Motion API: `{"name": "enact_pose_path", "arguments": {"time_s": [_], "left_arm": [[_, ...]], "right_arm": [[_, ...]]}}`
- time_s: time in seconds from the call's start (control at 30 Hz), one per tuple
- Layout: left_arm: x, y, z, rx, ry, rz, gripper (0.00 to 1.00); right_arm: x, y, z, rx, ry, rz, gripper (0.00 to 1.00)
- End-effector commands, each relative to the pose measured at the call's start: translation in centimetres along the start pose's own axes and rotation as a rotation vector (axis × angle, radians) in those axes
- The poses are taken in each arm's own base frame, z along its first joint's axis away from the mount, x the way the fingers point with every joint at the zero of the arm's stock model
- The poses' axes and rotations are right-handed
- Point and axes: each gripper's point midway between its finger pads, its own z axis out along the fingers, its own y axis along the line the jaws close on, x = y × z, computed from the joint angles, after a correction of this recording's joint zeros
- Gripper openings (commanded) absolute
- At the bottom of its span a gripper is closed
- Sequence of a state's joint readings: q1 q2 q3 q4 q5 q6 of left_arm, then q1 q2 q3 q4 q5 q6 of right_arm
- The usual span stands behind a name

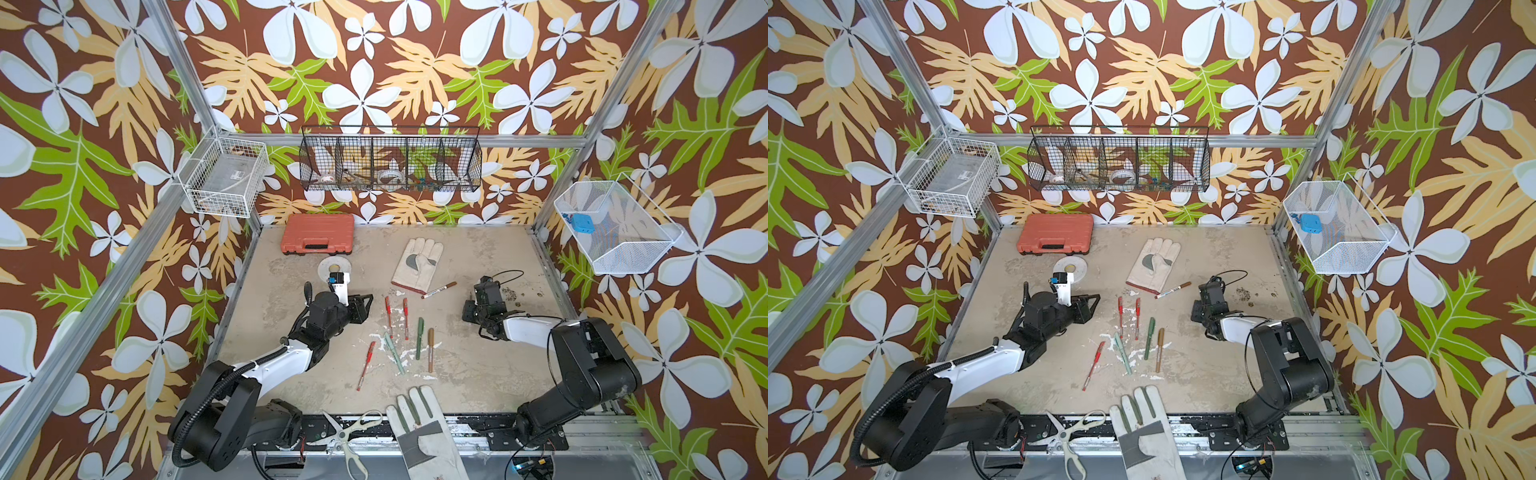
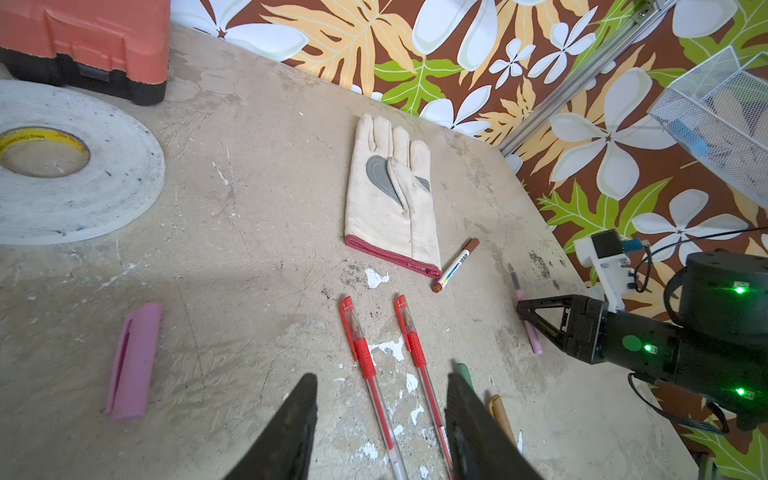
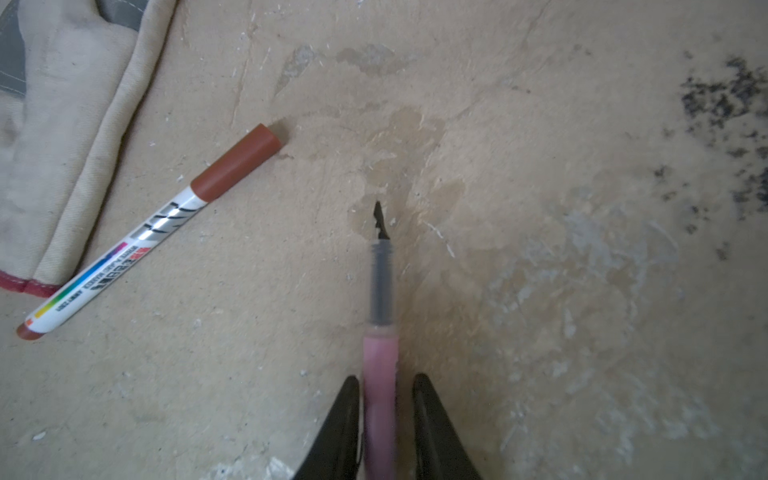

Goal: Open the pen caps
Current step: 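Lower the uncapped pink pen onto the table with the right gripper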

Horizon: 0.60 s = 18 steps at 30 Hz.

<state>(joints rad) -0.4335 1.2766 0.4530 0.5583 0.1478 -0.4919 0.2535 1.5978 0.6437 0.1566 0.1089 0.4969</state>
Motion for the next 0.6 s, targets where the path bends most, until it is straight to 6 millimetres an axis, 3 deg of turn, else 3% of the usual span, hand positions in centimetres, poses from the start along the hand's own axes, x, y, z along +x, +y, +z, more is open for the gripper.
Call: {"name": "enact_pose_path", "arguments": {"time_s": [0.0,0.17,0.3,0.57], "left_arm": [[-0.6,-1.0,0.0,0.049,-0.024,0.018,0.51],[-0.8,-1.1,-0.2,0.055,-0.033,0.019,0.52],[-0.8,-1.3,-0.3,0.061,-0.035,0.019,0.52],[-0.6,-1.8,-0.2,0.094,-0.023,0.029,0.52]], "right_arm": [[0.4,-0.8,0.2,0.048,0.015,-0.001,0.28],[0.2,-0.6,0.0,0.034,0.007,-0.002,0.29],[-0.4,1.0,-1.1,-0.067,-0.021,-0.007,0.30],[-2.4,2.9,-6.3,-0.193,-0.187,-0.038,0.38]]}}
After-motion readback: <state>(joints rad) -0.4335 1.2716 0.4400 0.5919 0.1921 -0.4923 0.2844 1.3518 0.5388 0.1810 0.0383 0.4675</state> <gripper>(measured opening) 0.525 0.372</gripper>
